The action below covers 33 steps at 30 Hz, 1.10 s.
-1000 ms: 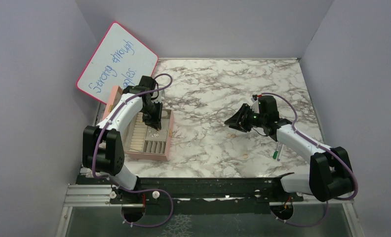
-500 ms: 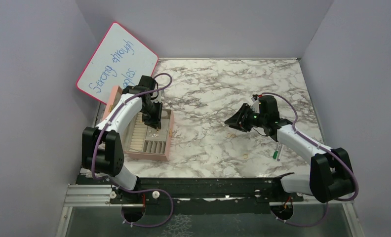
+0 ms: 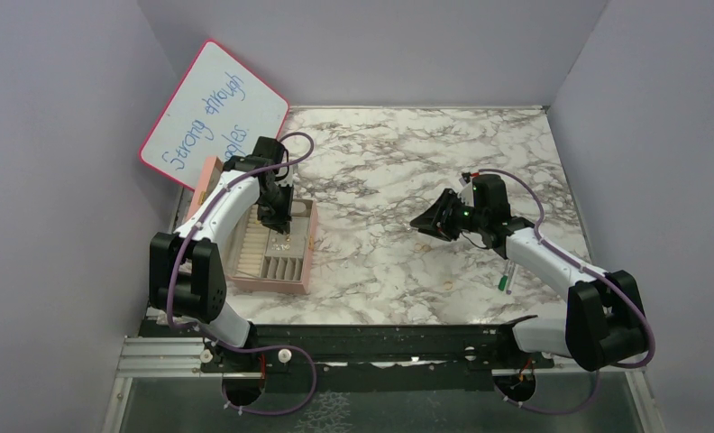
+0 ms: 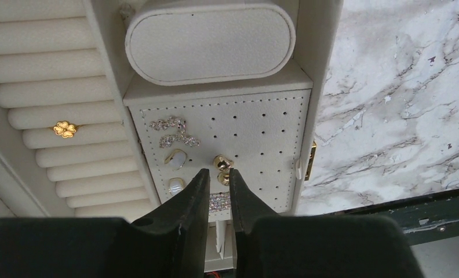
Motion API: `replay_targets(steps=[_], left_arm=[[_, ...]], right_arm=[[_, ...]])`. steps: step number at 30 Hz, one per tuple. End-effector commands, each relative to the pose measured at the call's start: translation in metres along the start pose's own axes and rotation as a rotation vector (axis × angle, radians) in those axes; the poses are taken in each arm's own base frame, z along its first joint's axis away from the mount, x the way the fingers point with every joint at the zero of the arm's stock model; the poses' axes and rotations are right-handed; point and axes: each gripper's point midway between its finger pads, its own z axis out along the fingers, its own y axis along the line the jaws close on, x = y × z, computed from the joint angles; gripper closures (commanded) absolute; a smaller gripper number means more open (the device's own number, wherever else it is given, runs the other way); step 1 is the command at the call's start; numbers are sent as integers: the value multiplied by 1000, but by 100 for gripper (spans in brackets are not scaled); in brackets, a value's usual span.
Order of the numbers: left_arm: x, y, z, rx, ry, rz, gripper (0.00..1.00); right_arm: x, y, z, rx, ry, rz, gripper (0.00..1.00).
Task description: Organize the mixed jewelry
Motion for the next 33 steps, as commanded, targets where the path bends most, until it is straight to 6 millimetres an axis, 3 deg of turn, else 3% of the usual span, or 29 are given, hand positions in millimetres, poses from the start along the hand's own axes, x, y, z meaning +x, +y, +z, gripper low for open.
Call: replay_targets(steps=[1,13,23,33], left_arm=[[-2,-6,-5,22,-18,12,80],[0,-13,1,67,-7,8,75],[4,-7,6,40,10,7,72],[6,-12,8,68,20,8,75]], right_arm=[[-3,-4,-3,17,-23,-15,59],[-3,-3,-2,16,-24,-15,59],[-4,-3,-2,14,-26,-15,59],[-3,-3,-3,14,-26,-15,59]])
